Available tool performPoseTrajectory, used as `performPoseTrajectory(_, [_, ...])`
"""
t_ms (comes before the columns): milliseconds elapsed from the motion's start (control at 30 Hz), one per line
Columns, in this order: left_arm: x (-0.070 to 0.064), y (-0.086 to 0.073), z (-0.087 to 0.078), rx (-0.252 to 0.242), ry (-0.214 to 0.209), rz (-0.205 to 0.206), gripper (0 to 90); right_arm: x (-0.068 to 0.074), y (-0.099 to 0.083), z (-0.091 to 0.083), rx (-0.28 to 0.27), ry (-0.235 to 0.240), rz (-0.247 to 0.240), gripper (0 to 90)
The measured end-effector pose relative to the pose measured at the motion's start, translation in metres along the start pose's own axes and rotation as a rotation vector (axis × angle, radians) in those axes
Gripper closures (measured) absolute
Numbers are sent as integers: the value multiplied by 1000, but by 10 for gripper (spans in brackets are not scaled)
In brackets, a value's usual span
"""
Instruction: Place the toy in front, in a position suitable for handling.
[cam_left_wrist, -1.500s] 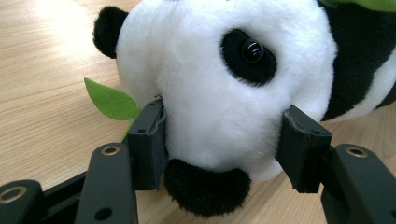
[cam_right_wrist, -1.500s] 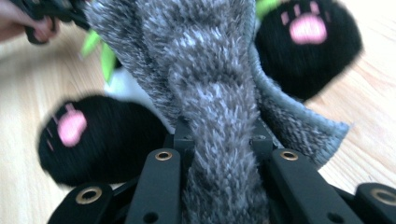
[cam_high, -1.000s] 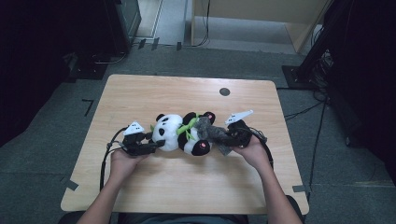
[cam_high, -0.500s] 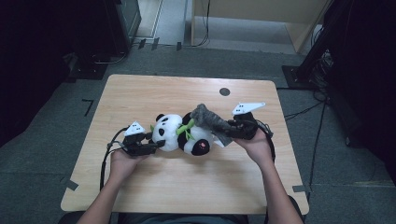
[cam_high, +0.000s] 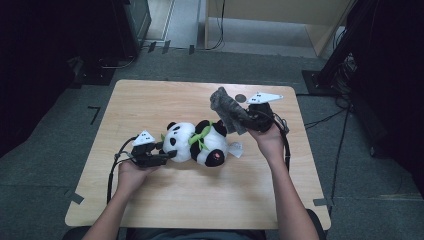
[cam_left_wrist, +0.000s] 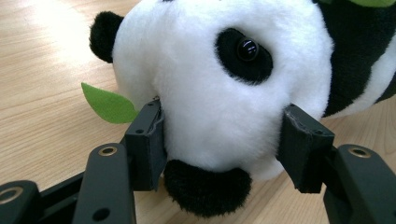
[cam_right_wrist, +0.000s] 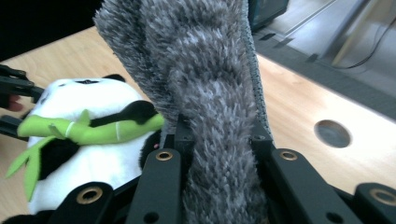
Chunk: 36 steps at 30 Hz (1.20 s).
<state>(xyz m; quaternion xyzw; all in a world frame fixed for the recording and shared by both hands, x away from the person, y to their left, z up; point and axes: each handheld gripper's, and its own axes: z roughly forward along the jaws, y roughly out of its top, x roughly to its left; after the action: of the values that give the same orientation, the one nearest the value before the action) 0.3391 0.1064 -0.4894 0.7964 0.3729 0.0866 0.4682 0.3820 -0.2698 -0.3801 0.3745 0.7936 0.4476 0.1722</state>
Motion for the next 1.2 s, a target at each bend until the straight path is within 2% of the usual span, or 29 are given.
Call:
performPoseTrajectory(33, [0,0,0,1,0,1,398,0,-2,3,10,27,11,739])
performPoseTrajectory(167, [0,0,0,0,-1,0,398,5,-10,19,77,64,0,728])
performPoseTrajectory(300, [0,0,0,-1,4,-9,398,6,-12,25,81,90,19,723])
performPoseTrajectory(400, [1,0,1,-2,0,-11,398,4,-14,25,93,89,23,723])
performPoseTrajectory(500, [1,0,1,-3,-1,-12,397,0,-21,23,74,87,38,724])
performPoseTrajectory(600, [1,0,1,-4,-1,-12,396,-5,-25,22,99,87,58,725])
performPoseTrajectory(900, [1,0,1,-4,-1,-11,396,-13,-35,19,149,61,53,724])
performPoseTrajectory(1200, [1,0,1,-4,-2,-10,394,-25,-48,24,199,38,89,723])
